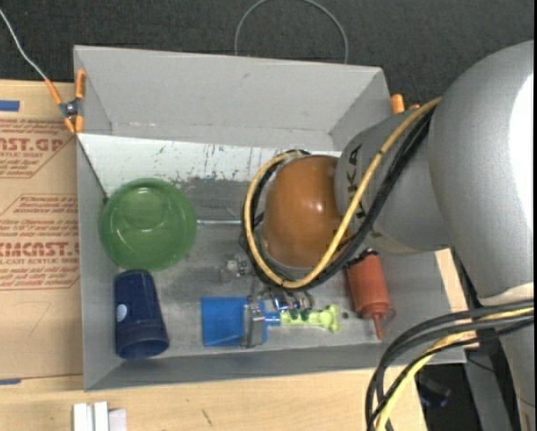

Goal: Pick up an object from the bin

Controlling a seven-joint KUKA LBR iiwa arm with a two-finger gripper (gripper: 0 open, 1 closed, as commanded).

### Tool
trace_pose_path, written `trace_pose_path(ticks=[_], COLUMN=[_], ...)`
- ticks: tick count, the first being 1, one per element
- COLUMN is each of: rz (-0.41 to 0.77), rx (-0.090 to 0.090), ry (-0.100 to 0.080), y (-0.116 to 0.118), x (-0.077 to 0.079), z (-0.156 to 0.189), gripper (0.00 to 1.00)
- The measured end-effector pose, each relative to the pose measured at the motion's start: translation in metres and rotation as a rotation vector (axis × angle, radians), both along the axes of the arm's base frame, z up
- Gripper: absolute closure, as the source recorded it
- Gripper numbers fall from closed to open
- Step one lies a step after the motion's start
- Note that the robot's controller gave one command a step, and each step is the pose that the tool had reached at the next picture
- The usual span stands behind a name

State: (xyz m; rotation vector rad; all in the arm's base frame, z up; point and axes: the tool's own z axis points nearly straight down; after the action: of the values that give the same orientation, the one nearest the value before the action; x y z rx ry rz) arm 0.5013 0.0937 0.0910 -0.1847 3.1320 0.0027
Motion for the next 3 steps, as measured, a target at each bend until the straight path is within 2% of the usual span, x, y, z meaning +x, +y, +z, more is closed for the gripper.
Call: trace_pose_path(ticks=[1,3], rz=[0.292,0.292], rx=[0.002,0.002], ry=[-0.014,-0.014], y=[0.0063,0.0062], x=[-0.0091,-0.0091], z=[-0.018,-0.018], gripper=[1.0,1.0])
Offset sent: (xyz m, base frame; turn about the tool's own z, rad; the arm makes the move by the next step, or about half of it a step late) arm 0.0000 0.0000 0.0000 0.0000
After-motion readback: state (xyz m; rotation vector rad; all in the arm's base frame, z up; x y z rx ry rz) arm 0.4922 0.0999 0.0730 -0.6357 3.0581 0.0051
